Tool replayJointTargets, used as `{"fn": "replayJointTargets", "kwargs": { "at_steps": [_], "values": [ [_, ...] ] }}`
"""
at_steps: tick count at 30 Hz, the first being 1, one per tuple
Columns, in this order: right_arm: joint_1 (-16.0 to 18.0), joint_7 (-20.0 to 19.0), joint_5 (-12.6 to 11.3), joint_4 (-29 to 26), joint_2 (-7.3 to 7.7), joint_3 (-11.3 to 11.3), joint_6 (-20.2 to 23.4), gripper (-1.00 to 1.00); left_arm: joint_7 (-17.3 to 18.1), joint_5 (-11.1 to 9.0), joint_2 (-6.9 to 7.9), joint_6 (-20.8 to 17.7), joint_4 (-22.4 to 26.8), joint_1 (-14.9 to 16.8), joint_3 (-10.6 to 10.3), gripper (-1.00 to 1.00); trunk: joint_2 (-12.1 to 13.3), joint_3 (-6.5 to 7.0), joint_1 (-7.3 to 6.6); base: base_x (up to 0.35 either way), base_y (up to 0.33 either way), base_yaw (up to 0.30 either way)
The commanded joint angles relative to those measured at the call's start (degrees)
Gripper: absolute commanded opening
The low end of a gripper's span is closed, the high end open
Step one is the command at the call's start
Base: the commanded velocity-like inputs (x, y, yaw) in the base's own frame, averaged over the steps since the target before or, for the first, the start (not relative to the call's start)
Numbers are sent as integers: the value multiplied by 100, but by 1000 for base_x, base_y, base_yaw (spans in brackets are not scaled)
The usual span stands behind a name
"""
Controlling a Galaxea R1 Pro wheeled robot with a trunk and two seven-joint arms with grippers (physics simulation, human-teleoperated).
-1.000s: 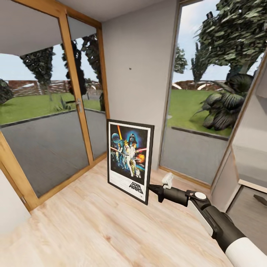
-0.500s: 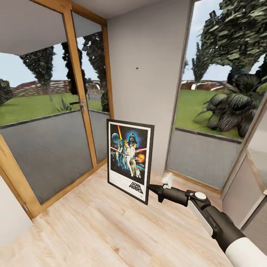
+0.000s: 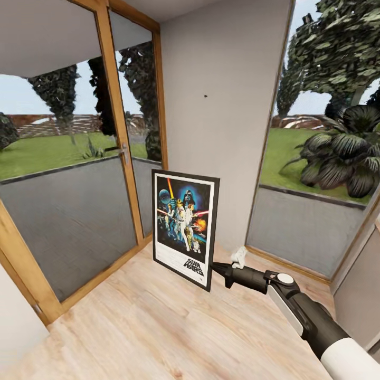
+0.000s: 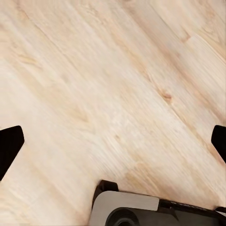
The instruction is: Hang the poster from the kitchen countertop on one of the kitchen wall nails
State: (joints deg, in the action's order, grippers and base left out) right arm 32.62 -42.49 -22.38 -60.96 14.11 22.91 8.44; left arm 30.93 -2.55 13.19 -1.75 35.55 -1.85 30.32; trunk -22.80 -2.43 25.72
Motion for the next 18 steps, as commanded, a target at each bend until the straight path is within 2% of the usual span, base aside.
{"fn": "replayJointTargets", "kwargs": {
  "at_steps": [1,11,18],
  "values": [
    [8,-11,-74,-3,4,11,61,-100,27,-26,-1,-19,4,0,9,100,-12,-12,7,268,255,0],
    [8,-13,-71,-3,4,11,61,-100,27,-26,-1,-19,4,0,9,100,-12,-12,7,268,255,-21],
    [8,-9,-70,1,4,11,68,-100,27,-26,-1,-19,4,0,9,100,-12,-12,7,268,254,-238]
  ]
}}
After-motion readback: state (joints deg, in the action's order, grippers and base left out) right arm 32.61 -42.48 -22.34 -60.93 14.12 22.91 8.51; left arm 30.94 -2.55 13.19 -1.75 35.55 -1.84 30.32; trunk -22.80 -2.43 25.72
